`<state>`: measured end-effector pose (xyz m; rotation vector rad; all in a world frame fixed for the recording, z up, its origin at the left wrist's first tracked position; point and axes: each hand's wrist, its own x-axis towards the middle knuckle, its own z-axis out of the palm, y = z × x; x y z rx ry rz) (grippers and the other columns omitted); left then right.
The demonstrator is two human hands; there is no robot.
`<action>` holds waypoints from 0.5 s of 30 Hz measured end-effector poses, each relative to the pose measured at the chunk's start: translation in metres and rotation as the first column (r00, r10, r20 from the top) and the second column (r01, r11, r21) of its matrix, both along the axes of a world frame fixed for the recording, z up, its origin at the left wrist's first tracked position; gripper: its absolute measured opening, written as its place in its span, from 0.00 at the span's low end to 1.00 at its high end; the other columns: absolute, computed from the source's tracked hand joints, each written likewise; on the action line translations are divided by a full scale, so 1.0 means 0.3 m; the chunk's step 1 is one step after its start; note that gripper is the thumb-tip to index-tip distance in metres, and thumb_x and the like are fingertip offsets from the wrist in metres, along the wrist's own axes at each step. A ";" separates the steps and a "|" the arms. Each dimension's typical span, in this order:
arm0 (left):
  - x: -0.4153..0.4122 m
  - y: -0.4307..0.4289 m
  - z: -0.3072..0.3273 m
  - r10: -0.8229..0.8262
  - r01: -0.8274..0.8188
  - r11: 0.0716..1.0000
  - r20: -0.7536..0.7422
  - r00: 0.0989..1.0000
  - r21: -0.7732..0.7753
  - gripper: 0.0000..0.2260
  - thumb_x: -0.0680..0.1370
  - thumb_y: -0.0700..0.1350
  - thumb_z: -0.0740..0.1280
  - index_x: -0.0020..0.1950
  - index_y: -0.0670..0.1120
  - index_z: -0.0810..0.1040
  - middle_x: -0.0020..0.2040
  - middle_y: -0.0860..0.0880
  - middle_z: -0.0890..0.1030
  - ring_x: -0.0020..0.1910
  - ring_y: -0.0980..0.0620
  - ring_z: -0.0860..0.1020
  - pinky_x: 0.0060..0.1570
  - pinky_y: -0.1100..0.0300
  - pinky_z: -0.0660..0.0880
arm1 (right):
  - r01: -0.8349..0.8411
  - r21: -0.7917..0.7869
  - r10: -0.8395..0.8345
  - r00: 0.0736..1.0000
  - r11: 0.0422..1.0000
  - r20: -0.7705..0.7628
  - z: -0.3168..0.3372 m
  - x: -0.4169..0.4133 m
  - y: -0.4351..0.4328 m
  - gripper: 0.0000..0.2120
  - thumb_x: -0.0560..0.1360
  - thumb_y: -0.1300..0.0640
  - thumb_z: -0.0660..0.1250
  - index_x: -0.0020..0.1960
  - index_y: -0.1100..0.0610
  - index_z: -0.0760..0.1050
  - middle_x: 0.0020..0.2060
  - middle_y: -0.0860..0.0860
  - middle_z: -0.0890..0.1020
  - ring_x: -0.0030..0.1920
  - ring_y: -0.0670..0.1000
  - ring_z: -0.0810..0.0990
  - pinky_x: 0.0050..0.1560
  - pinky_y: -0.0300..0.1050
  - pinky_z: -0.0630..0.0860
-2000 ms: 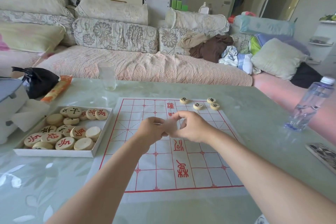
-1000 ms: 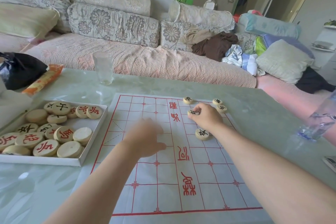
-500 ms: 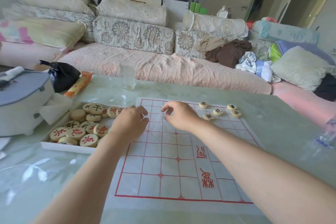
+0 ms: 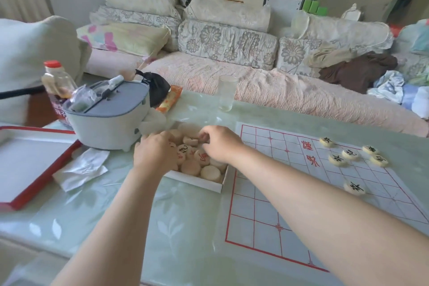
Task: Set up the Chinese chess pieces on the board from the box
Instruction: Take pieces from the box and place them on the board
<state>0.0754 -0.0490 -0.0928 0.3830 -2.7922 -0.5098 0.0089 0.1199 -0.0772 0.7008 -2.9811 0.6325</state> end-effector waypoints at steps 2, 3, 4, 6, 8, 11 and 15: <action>-0.001 -0.019 -0.009 -0.005 0.005 1.000 0.029 1.000 -0.011 0.17 0.77 0.49 0.60 0.66 0.53 0.74 0.61 0.46 0.76 0.61 0.43 0.69 0.59 0.50 0.69 | 0.023 0.008 -0.022 0.999 1.000 -0.040 -0.009 -0.027 -0.044 0.18 0.76 0.56 0.65 0.66 0.47 0.74 0.63 0.50 0.76 0.62 0.53 0.76 0.59 0.47 0.74; -0.003 -0.024 -0.012 -0.016 0.016 1.000 0.039 0.999 -0.007 0.17 0.77 0.49 0.59 0.67 0.54 0.73 0.62 0.46 0.75 0.62 0.43 0.69 0.60 0.50 0.68 | 0.028 0.008 -0.028 0.998 1.000 -0.055 -0.011 -0.041 -0.063 0.20 0.77 0.56 0.65 0.68 0.48 0.72 0.65 0.51 0.75 0.64 0.54 0.75 0.61 0.48 0.74; -0.005 -0.027 -0.012 -0.027 0.027 1.000 0.049 0.998 -0.006 0.18 0.77 0.49 0.59 0.67 0.55 0.72 0.63 0.46 0.75 0.63 0.43 0.68 0.60 0.50 0.67 | 0.026 0.014 -0.025 0.998 1.000 -0.061 -0.014 -0.057 -0.082 0.22 0.77 0.56 0.64 0.71 0.48 0.70 0.67 0.52 0.73 0.65 0.55 0.74 0.62 0.49 0.73; -0.010 -0.030 -0.008 -0.043 0.044 0.999 0.061 0.997 -0.006 0.18 0.77 0.48 0.59 0.67 0.56 0.72 0.63 0.47 0.75 0.64 0.43 0.67 0.61 0.50 0.66 | 0.010 0.042 -0.008 0.999 0.999 -0.054 -0.018 -0.088 -0.115 0.27 0.77 0.58 0.63 0.75 0.48 0.65 0.71 0.52 0.70 0.68 0.56 0.72 0.64 0.49 0.72; -0.015 -0.032 -0.007 -0.046 0.045 0.999 0.058 0.997 0.008 0.17 0.77 0.47 0.60 0.66 0.56 0.72 0.63 0.47 0.75 0.64 0.43 0.67 0.61 0.50 0.66 | 0.010 0.085 -0.008 1.000 0.996 -0.029 -0.022 -0.118 -0.138 0.29 0.78 0.58 0.62 0.78 0.47 0.61 0.73 0.53 0.68 0.70 0.58 0.71 0.66 0.51 0.71; -0.029 -0.037 -0.012 -0.048 0.047 0.998 0.046 0.998 0.035 0.17 0.77 0.47 0.61 0.65 0.55 0.73 0.62 0.47 0.75 0.63 0.43 0.68 0.60 0.51 0.66 | 0.024 0.124 -0.022 1.000 0.992 -0.012 -0.029 -0.150 -0.154 0.26 0.80 0.55 0.62 0.77 0.49 0.63 0.71 0.56 0.69 0.68 0.59 0.72 0.65 0.51 0.71; -0.059 -0.045 -0.021 -0.054 0.051 0.986 0.009 0.999 0.158 0.18 0.77 0.47 0.61 0.67 0.51 0.72 0.61 0.47 0.76 0.61 0.44 0.72 0.59 0.51 0.71 | 0.022 0.022 -0.021 0.999 1.000 -0.037 -0.013 -0.153 -0.151 0.31 0.77 0.48 0.68 0.77 0.54 0.61 0.67 0.57 0.71 0.66 0.58 0.73 0.63 0.50 0.72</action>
